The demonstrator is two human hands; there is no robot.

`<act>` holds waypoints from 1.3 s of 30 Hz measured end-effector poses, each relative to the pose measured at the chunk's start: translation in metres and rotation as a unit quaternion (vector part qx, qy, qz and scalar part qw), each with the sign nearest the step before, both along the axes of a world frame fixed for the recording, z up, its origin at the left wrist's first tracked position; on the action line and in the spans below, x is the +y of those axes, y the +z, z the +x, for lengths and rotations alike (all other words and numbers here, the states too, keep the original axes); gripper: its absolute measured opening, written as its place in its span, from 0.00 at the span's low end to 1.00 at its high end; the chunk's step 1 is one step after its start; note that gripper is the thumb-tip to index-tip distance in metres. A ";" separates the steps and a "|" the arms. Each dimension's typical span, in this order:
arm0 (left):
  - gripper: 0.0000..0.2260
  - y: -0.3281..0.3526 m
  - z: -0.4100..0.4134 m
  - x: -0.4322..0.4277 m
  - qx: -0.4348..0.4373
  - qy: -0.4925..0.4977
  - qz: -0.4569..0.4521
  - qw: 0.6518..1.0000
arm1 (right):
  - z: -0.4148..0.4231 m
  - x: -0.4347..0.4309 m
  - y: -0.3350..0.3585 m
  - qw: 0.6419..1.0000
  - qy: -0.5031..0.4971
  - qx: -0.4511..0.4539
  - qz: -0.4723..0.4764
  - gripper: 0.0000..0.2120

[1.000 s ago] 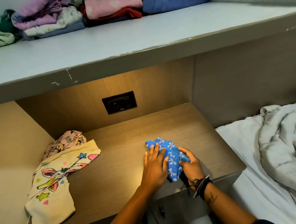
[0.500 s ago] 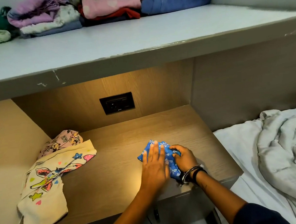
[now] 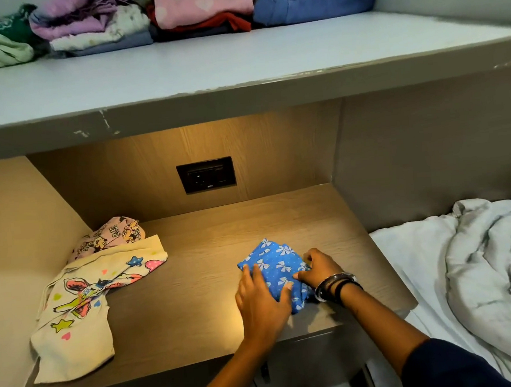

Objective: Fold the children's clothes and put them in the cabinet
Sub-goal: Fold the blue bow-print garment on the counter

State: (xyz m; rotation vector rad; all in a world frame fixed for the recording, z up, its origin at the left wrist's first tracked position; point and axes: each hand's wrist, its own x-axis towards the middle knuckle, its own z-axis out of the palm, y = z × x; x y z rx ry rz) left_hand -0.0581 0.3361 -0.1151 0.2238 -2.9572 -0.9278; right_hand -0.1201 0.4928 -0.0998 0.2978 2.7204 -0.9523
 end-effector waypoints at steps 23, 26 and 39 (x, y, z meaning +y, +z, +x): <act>0.32 0.009 -0.016 0.131 0.072 -0.137 -0.042 0.987 | 0.073 0.115 0.003 0.972 -0.113 0.139 0.149 0.22; 0.24 -0.003 -0.019 0.119 0.042 -0.273 -0.153 0.949 | 0.075 0.099 -0.001 0.967 0.014 0.167 0.193 0.25; 0.24 0.017 -0.014 -0.070 0.076 -0.156 -0.047 0.984 | 0.051 0.050 0.011 0.934 0.109 0.120 0.320 0.35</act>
